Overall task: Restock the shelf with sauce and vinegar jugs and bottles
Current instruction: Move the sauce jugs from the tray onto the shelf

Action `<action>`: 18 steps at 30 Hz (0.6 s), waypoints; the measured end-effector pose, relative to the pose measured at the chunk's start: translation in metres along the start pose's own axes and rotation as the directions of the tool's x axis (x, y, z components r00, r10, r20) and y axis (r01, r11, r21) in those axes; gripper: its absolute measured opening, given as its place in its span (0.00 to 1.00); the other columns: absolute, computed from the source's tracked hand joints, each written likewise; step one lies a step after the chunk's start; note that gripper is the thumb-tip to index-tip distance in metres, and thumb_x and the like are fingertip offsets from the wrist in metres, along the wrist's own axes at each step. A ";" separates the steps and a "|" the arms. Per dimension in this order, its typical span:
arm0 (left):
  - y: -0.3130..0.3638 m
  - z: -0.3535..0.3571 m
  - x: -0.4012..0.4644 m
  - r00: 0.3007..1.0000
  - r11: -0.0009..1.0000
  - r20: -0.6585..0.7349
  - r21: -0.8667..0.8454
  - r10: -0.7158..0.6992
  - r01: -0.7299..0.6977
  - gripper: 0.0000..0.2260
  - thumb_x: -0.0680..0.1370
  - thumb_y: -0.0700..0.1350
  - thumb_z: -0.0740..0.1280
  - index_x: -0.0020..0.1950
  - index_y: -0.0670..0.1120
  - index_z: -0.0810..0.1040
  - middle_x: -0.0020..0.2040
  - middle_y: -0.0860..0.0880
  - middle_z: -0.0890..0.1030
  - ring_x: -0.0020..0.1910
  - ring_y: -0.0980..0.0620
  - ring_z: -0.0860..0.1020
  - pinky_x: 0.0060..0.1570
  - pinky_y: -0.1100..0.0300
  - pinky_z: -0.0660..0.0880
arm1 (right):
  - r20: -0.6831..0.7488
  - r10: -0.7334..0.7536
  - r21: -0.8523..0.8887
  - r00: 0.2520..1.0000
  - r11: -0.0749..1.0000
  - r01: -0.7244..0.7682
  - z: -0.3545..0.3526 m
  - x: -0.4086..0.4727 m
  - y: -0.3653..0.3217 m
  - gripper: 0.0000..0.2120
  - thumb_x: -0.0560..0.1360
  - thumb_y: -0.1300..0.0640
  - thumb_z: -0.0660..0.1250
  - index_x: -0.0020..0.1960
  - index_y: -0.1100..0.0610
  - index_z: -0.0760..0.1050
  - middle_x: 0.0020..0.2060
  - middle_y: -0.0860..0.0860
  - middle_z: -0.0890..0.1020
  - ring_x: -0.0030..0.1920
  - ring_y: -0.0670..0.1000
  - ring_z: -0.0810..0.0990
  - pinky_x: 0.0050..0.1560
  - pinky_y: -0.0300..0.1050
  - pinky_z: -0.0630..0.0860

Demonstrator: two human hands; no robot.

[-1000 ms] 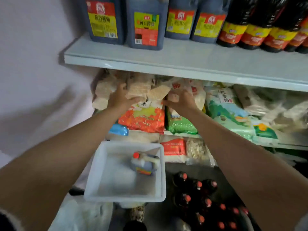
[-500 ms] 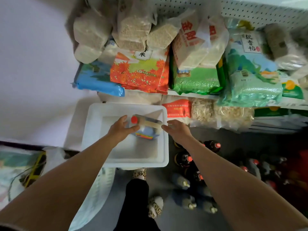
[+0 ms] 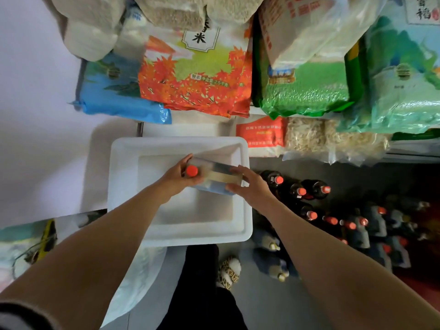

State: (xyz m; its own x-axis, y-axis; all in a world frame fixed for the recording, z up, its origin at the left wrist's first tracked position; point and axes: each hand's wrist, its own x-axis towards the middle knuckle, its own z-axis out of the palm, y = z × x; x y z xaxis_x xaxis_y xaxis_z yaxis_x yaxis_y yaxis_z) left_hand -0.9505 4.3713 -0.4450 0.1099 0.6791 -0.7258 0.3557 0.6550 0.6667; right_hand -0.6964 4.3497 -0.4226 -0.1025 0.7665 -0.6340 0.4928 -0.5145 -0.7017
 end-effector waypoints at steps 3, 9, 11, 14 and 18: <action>-0.001 -0.002 0.007 0.999 1.000 0.033 -0.010 -0.025 0.025 0.39 0.73 0.45 0.77 0.79 0.58 0.61 0.68 0.51 0.75 0.63 0.51 0.75 0.48 0.66 0.73 | 0.007 0.001 0.001 1.000 1.000 -0.001 -0.002 0.007 0.003 0.18 0.70 0.49 0.78 0.55 0.35 0.78 0.56 0.31 0.80 0.62 0.43 0.77 0.58 0.40 0.71; -0.008 -0.008 0.014 0.991 0.998 0.119 -0.033 -0.054 0.058 0.40 0.73 0.48 0.77 0.79 0.61 0.58 0.71 0.54 0.72 0.68 0.50 0.71 0.62 0.52 0.73 | 0.029 -0.002 -0.040 1.000 0.999 0.003 -0.002 0.014 0.010 0.19 0.68 0.49 0.79 0.52 0.32 0.77 0.53 0.20 0.75 0.58 0.34 0.75 0.62 0.38 0.69; -0.007 -0.008 0.015 0.989 0.992 0.141 -0.101 -0.055 0.069 0.40 0.70 0.49 0.79 0.76 0.64 0.61 0.68 0.57 0.74 0.66 0.52 0.73 0.56 0.54 0.74 | 0.006 -0.017 -0.037 1.000 0.999 0.017 -0.001 0.017 0.012 0.17 0.68 0.50 0.78 0.53 0.38 0.77 0.50 0.20 0.76 0.55 0.33 0.75 0.62 0.37 0.71; 0.001 -0.008 0.017 0.989 0.985 0.145 -0.165 -0.021 0.045 0.34 0.66 0.53 0.76 0.70 0.62 0.69 0.62 0.58 0.77 0.61 0.55 0.75 0.52 0.54 0.74 | -0.045 -0.020 -0.007 0.999 1.000 0.020 -0.001 0.021 0.004 0.13 0.70 0.51 0.78 0.49 0.43 0.77 0.44 0.30 0.81 0.46 0.35 0.78 0.52 0.34 0.76; 0.009 -0.010 0.021 0.994 0.974 0.098 -0.226 0.045 -0.022 0.27 0.69 0.50 0.74 0.67 0.47 0.75 0.56 0.51 0.82 0.55 0.55 0.79 0.55 0.62 0.74 | -0.068 -0.067 -0.076 0.995 0.995 0.062 -0.009 0.028 -0.020 0.11 0.72 0.46 0.76 0.50 0.45 0.78 0.39 0.44 0.80 0.38 0.44 0.76 0.36 0.33 0.69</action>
State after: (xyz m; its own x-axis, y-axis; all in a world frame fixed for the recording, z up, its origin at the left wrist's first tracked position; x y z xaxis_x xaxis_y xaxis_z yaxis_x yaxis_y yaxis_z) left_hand -0.9541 4.3952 -0.4525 0.2160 0.6723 -0.7081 0.1345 0.6978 0.7036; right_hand -0.7010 4.3846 -0.4236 -0.0766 0.8236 -0.5620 0.5494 -0.4355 -0.7131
